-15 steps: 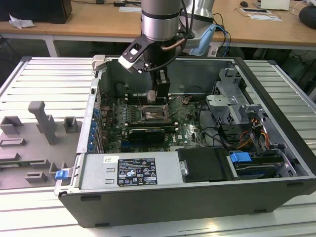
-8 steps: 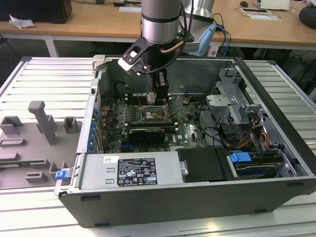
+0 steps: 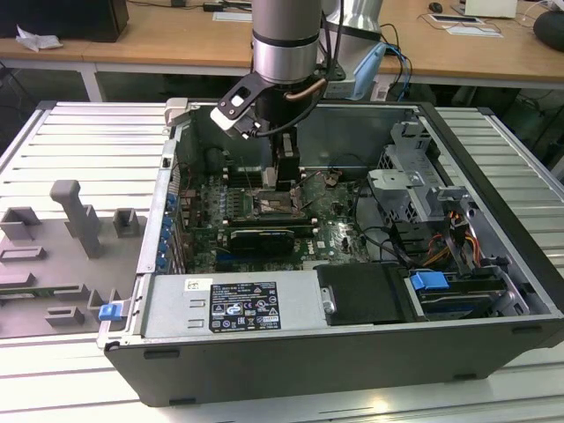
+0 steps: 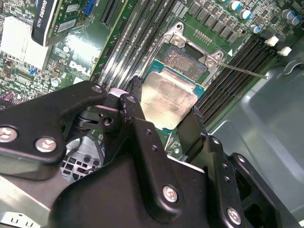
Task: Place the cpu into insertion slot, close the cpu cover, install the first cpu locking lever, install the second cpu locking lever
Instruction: 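Place the cpu into insertion slot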
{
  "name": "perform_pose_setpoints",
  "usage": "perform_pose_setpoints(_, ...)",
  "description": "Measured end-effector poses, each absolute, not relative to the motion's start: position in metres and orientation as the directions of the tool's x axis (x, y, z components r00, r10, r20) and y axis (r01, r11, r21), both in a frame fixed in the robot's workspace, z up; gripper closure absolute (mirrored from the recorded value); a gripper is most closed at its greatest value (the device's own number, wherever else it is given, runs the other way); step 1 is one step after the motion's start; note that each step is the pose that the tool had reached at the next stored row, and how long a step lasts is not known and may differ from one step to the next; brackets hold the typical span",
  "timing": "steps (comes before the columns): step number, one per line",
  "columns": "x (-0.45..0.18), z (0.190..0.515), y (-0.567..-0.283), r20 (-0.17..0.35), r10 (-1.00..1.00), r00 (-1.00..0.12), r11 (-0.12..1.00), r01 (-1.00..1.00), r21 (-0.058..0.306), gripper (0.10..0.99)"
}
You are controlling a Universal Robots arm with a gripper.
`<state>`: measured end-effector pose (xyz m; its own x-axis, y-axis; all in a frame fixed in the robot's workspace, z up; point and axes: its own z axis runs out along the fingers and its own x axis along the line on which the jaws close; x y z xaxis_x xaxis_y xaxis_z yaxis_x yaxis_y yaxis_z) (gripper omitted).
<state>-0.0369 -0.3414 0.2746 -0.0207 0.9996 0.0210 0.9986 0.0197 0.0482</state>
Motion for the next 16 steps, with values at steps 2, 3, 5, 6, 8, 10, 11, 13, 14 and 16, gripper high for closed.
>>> perform_pose_setpoints(2, -0.037, 0.274, -0.341, 0.021, 1.000, -0.017, 0.016, 0.999, 0.048, 0.545)
perform_pose_setpoints(3, -0.037, 0.273, -0.341, 0.021, 1.000, -0.015, 0.014, 0.999, 0.048, 0.545)
perform_pose_setpoints(5, -0.037, 0.271, -0.341, 0.021, 1.000, -0.010, 0.009, 0.999, 0.048, 0.545)
perform_pose_setpoints(6, -0.037, 0.271, -0.341, 0.021, 1.000, -0.008, 0.007, 0.999, 0.048, 0.545)
perform_pose_setpoints(8, -0.037, 0.270, -0.341, 0.021, 1.000, -0.003, 0.002, 0.999, 0.048, 0.545)
perform_pose_setpoints(10, -0.037, 0.269, -0.341, 0.021, 1.000, 0.000, -0.001, 0.999, 0.048, 0.545)
perform_pose_setpoints(11, -0.037, 0.268, -0.341, 0.021, 1.000, 0.002, -0.003, 0.999, 0.048, 0.545)
perform_pose_setpoints(13, -0.037, 0.267, -0.341, 0.021, 1.000, 0.006, -0.007, 0.999, 0.048, 0.545)
perform_pose_setpoints(14, -0.037, 0.266, -0.341, 0.021, 1.000, 0.007, -0.008, 0.999, 0.048, 0.545)
perform_pose_setpoints(16, -0.037, 0.262, -0.341, 0.021, 1.000, 0.015, -0.016, 0.999, 0.048, 0.545)
